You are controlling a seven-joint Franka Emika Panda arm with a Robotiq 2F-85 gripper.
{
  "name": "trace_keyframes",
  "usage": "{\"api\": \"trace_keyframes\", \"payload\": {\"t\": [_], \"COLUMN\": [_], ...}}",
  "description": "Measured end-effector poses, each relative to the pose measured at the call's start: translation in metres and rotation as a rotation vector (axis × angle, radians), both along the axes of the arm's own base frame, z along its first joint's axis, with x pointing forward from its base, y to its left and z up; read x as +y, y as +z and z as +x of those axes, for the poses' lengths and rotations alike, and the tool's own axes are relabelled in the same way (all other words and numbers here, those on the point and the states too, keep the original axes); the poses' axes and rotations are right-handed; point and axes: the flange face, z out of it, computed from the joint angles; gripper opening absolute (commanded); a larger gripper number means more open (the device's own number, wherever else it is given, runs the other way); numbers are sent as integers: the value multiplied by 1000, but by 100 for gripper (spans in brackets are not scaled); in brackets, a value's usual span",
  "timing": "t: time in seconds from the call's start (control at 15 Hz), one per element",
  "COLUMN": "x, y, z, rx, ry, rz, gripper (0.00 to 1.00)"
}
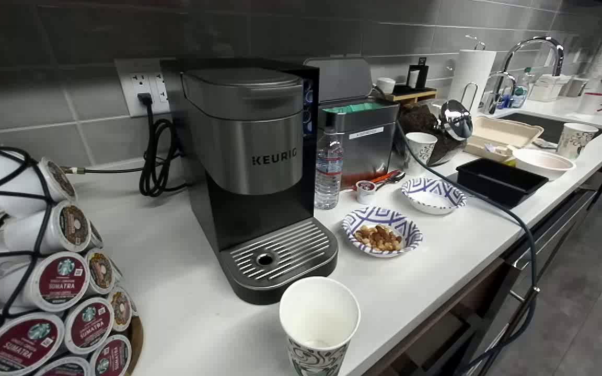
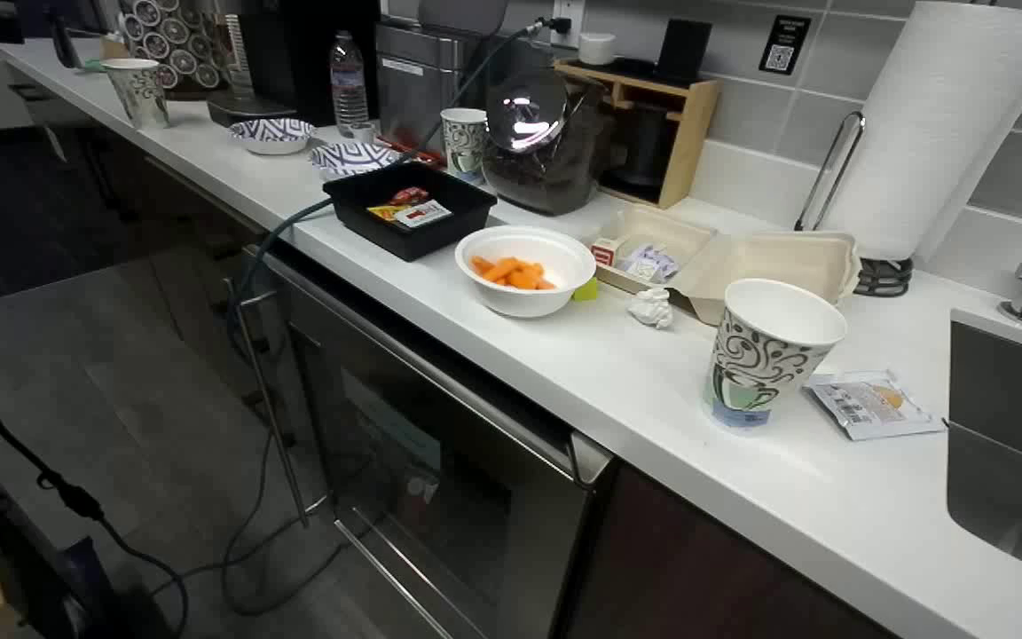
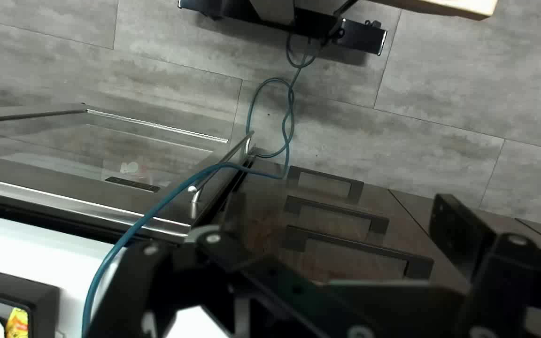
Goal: Remove the black box from the counter.
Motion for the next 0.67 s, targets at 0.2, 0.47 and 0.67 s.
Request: {"api": "trace_keyframes", "payload": {"t": [0.2,0.47,0.67], "x": [0,0,-5], "y": [0,0,0], "z": [0,0,2], "rx": [0,0,-1], "ry": [0,0,-41], "rz": [0,0,1], "gripper": [100,100,100]}}
